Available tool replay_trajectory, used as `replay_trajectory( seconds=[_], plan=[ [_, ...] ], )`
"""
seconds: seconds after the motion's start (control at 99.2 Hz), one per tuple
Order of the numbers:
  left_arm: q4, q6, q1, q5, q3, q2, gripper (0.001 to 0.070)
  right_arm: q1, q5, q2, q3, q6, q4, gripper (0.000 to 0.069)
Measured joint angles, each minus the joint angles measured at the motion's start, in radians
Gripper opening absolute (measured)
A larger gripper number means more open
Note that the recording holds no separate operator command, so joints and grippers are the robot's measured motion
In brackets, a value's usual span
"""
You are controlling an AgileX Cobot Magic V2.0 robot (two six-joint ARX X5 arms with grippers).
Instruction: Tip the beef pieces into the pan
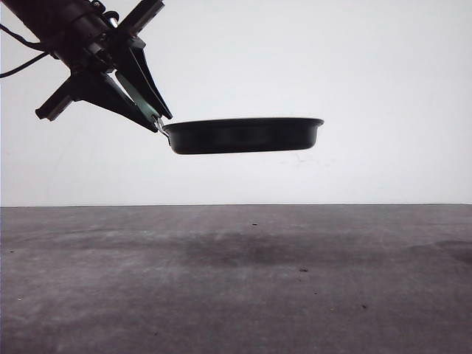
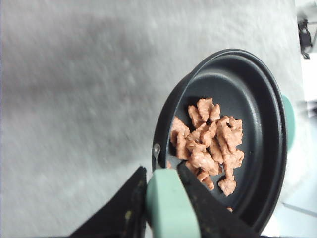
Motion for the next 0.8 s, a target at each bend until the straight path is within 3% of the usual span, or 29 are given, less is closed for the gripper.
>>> replay_trajectory(
  seconds=[0.151,0.232,0.484,0.635,0.797],
  plan=[
    [0.043,0.013,0.03,-0.03,0.0,0.006,0.0065,0.066,-0.076,-0.169,0.164,-0.017,0.002,0.0173],
    [0.061,0.013,0.053,-0.044,0.0,0.024,0.0065,0.128,-0.059,-0.263,0.211,-0.027,0.027,0.0058],
    [0.014,0.072,0.098,-0.066,0.0,0.157,0.0065,0.305,0.045,-0.497,0.216,-0.032,-0.027,0.001],
    [-0.02,0.116,0.095,-0.064,0.0,0.222,0.0065,0.313,0.153,-0.55,0.216,-0.056,-0.164,0.001],
    [-0.033,0.131,0.096,-0.056,0.0,0.267,0.0065,0.313,0.176,-0.568,0.214,-0.076,-0.243,0.001]
  ],
)
